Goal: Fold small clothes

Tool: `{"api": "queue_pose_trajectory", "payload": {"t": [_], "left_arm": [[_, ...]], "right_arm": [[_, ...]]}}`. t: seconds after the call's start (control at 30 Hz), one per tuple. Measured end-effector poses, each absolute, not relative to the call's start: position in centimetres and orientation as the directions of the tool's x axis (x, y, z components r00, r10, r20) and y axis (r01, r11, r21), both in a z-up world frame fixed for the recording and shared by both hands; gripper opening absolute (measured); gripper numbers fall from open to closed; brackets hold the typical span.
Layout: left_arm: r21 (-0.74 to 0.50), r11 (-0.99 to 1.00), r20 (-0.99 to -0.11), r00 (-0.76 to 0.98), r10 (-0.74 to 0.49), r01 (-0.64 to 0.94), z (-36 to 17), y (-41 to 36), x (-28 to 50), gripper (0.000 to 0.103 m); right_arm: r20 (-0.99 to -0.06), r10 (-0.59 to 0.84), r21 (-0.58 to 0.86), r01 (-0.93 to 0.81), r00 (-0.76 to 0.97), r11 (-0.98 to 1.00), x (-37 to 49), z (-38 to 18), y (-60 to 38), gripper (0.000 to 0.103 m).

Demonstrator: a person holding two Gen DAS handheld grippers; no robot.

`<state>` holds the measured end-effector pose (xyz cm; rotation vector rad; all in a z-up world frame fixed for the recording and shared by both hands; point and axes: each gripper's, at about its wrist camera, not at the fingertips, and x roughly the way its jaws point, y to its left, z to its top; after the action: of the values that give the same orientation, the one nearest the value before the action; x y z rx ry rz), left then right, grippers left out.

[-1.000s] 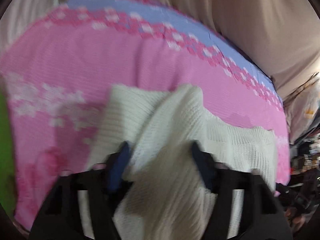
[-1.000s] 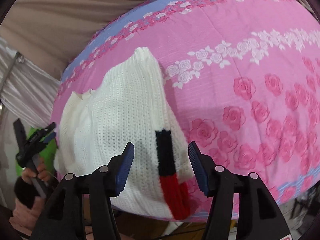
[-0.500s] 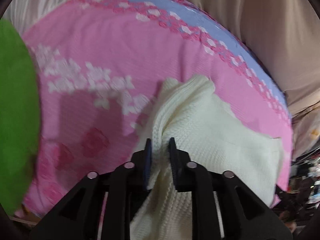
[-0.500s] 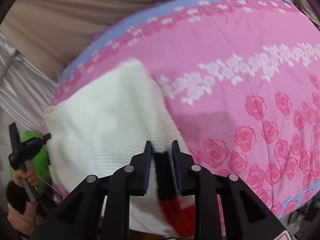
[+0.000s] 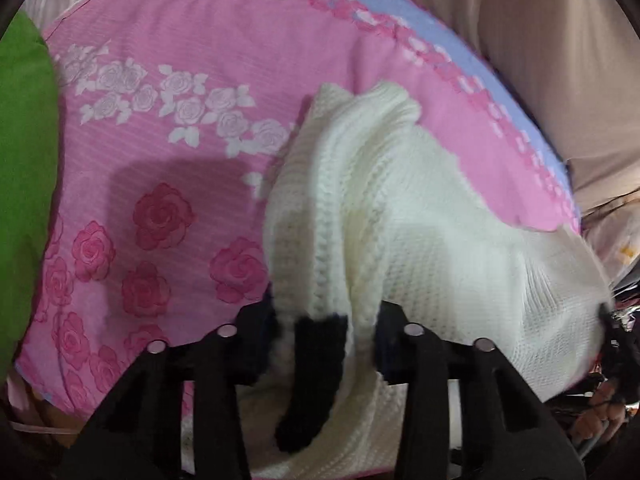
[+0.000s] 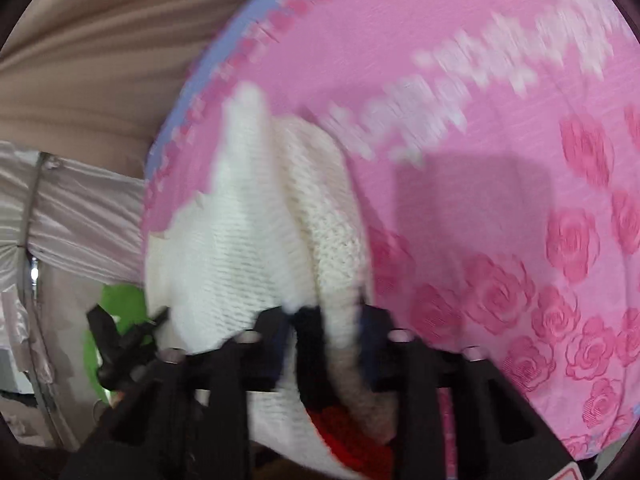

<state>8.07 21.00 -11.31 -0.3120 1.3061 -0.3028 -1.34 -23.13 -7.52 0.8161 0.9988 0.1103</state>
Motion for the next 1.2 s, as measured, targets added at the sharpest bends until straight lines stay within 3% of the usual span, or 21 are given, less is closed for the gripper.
{"api": "queue_pose_trajectory", "payload": {"t": [0.13, 0.2, 0.3, 0.37, 0.57, 0.67, 0.73, 0.9, 0.97, 1.0, 1.07, 1.2], "left_arm": [[-0.359, 0.932, -0.905, 0.221, -0.363, 0.059, -11.6, 19.7, 7.6, 0.037], [-0.312, 0.948, -0.918, 0.239, -0.318, 0.061, -11.8, 19.0, 7.3, 0.043], [-0.306, 0.951, -0.915, 0.267, -0.304, 0.035, -11.4, 18.7, 7.3, 0.055], [-0.304, 0.953, -0.909, 0.297, -0.293, 0.011, -10.9, 19.2, 7.2, 0.066], [-0.311, 0.950, -0.914, 0.280, -0.294, -0.016, -11.6, 19.4, 7.9, 0.072], [-0.276, 0.961, -0.928, 0.254, -0.272, 0.022, -11.8, 19.4, 7.5, 0.072], [-0.279, 0.960, -0.929, 0.243, -0.278, 0.032, -11.8, 19.5, 7.5, 0.072], [-0.276, 0.961, -0.933, 0.235, -0.273, 0.022, -12.2, 19.1, 7.8, 0.072], [-0.265, 0.964, -0.935, 0.239, -0.262, 0.022, -12.2, 19.0, 7.6, 0.072], [-0.259, 0.966, -0.937, 0.239, -0.256, 0.020, -12.2, 19.0, 7.6, 0.072], [-0.255, 0.967, -0.939, 0.236, -0.251, 0.014, -12.2, 19.0, 7.6, 0.073], [-0.241, 0.971, -0.944, 0.232, -0.237, 0.011, -12.3, 18.6, 7.8, 0.075]], "right_arm": [[-0.700, 0.202, 0.390, 0.129, 0.685, 0.912, -4.1, 2.5, -20.7, 0.018], [-0.796, 0.102, 0.263, 0.191, 0.596, 0.946, -3.5, -0.4, -21.0, 0.022], [-0.935, 0.035, 0.163, 0.339, 0.354, 0.926, -1.8, -9.5, -23.1, 0.025], [-0.924, 0.071, 0.238, 0.420, 0.376, 0.876, -2.7, -10.5, -24.2, 0.031], [-0.824, 0.082, 0.332, 0.359, 0.561, 0.872, -4.3, -4.0, -23.1, 0.033], [-0.832, 0.090, 0.257, 0.236, 0.548, 0.937, -1.4, -4.3, -21.5, 0.055], [-0.835, 0.073, 0.238, 0.238, 0.545, 0.942, 0.3, -5.1, -23.1, 0.055], [-0.756, 0.274, 0.524, 0.300, 0.595, 0.797, 2.5, -6.8, -30.6, 0.056], [-0.788, 0.284, 0.524, 0.352, 0.547, 0.775, 3.9, -8.9, -32.4, 0.052], [-0.804, 0.302, 0.515, 0.346, 0.513, 0.784, 4.6, -10.0, -32.5, 0.044], [-0.847, 0.317, 0.465, 0.307, 0.426, 0.831, 5.5, -12.0, -31.2, 0.038], [-0.831, 0.383, 0.449, 0.080, 0.404, 0.890, 4.7, -10.8, -25.0, 0.038]]}}
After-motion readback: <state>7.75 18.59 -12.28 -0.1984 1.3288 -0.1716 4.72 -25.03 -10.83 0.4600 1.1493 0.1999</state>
